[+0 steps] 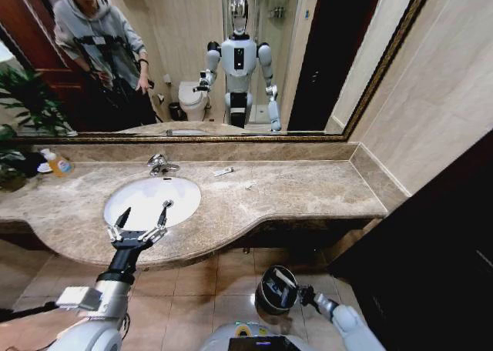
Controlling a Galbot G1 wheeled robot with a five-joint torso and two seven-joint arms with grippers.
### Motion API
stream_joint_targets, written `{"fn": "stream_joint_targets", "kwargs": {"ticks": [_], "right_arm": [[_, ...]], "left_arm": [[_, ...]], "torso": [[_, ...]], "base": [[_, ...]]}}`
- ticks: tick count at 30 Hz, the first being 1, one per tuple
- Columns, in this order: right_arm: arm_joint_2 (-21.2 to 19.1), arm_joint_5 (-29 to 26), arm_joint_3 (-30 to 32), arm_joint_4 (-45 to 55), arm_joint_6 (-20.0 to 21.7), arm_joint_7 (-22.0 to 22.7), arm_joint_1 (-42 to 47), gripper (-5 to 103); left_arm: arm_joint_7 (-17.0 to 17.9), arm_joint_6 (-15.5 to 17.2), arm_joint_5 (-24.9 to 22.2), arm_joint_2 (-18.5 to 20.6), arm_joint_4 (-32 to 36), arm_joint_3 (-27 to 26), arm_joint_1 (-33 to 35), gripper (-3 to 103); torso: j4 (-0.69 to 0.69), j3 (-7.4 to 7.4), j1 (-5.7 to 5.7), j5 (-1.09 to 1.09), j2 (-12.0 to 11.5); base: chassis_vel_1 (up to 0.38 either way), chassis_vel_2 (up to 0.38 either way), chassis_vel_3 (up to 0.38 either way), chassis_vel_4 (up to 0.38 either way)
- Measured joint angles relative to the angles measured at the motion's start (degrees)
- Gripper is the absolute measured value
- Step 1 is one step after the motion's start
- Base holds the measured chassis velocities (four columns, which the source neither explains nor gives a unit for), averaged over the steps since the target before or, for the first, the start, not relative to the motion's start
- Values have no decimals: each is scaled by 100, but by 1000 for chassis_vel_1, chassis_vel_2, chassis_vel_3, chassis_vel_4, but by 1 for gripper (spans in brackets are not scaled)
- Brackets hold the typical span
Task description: Pick up the trash from the sink and place it in the trash bin.
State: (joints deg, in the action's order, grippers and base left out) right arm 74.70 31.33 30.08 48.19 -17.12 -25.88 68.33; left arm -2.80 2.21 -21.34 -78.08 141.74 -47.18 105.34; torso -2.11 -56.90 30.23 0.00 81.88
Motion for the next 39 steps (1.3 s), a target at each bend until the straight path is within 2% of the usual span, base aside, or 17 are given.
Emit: {"fn": "stream_joint_targets", "kwargs": {"ticks": [8, 12, 13, 15, 20, 23, 24, 26, 27, 30, 31, 33, 34, 35, 36, 38, 39], "right_arm": [[98, 42, 23, -67, 31, 0, 32, -3], [69, 55, 24, 57, 81, -117, 57, 17], [69, 55, 24, 57, 81, -117, 57, 17], [48, 65, 22, 113, 81, -147, 81, 28], [14, 60, 22, 168, 66, -155, 130, 38], [-22, 41, 48, 235, 34, -157, 187, 54], [-22, 41, 48, 235, 34, -157, 187, 54], [-80, -39, 125, 388, -23, -165, 310, 65], [-80, -39, 125, 388, -23, -165, 310, 65], [-235, -592, 399, 873, -192, -180, 723, 82], [-235, -592, 399, 873, -192, -180, 723, 82], [-433, -1155, 597, 1270, -350, -55, 1123, 93], [-523, -1400, 711, 1452, -377, -18, 1291, 93], [-523, -1400, 711, 1452, -377, -18, 1291, 93], [-584, -1705, 944, 1756, -371, 9, 1523, 97], [-436, -2154, 1753, 2492, -309, 59, 1941, 100], [-436, -2154, 1753, 2492, -309, 59, 1941, 100]], "left_arm": [[0, 0, 0, 0, 0, 0, 0, 100], [0, 0, 0, 0, 0, 0, 0, 100], [0, 0, 0, 0, 0, 0, 0, 100], [0, 0, 0, 0, 0, 0, 0, 100], [0, 0, 0, 0, 1, 0, 0, 100], [0, 0, 0, 0, 0, 0, 0, 100], [0, 0, 0, 0, 0, 0, 0, 100], [0, 0, 0, 0, 0, 0, 0, 100], [0, 0, 0, 0, 0, 0, 0, 100], [0, 0, 0, 0, 0, 0, 0, 100], [0, 0, 0, 0, 0, 0, 0, 100], [0, 0, 0, 0, 0, 0, 0, 100], [0, 0, 0, 0, 0, 0, 0, 100], [0, 0, 0, 0, 0, 0, 0, 100], [0, 0, 0, 0, 0, 0, 0, 100], [0, 0, 0, 0, 0, 0, 0, 100], [0, 0, 0, 0, 0, 0, 0, 100]], "torso": [[1, 0, 0, 1, 0], [0, 0, 0, 0, 0], [0, 0, 0, 0, 0], [0, 0, 0, -1, 0], [1, 0, 0, 0, 0], [0, 0, 0, 1, 0], [0, 0, 0, 1, 0], [0, 0, 0, 1, 0], [0, 0, 0, 1, 0], [0, 1, 0, 2, 0], [0, 1, 0, 2, 0], [0, 1, 0, 1, 0], [1, 1, 0, 0, 0], [1, 1, 0, 0, 0], [2, 1, 0, -5, 0], [0, 1, -1, 1, 0], [0, 1, -1, 1, 0]], "base": [[0, 0, 0, 0], [0, 0, 0, 0], [0, 0, 0, 0], [0, 0, 0, 0], [0, 0, 0, 0], [0, 0, 0, 0], [0, 0, 0, 0], [0, 0, 0, 0], [0, 0, 0, 0], [0, 0, 0, 0], [0, 0, 0, 0], [0, 0, 0, 0], [0, 0, 0, 0], [0, 0, 0, 0], [0, 0, 0, 0], [0, 0, 0, 0], [0, 0, 0, 0]]}}
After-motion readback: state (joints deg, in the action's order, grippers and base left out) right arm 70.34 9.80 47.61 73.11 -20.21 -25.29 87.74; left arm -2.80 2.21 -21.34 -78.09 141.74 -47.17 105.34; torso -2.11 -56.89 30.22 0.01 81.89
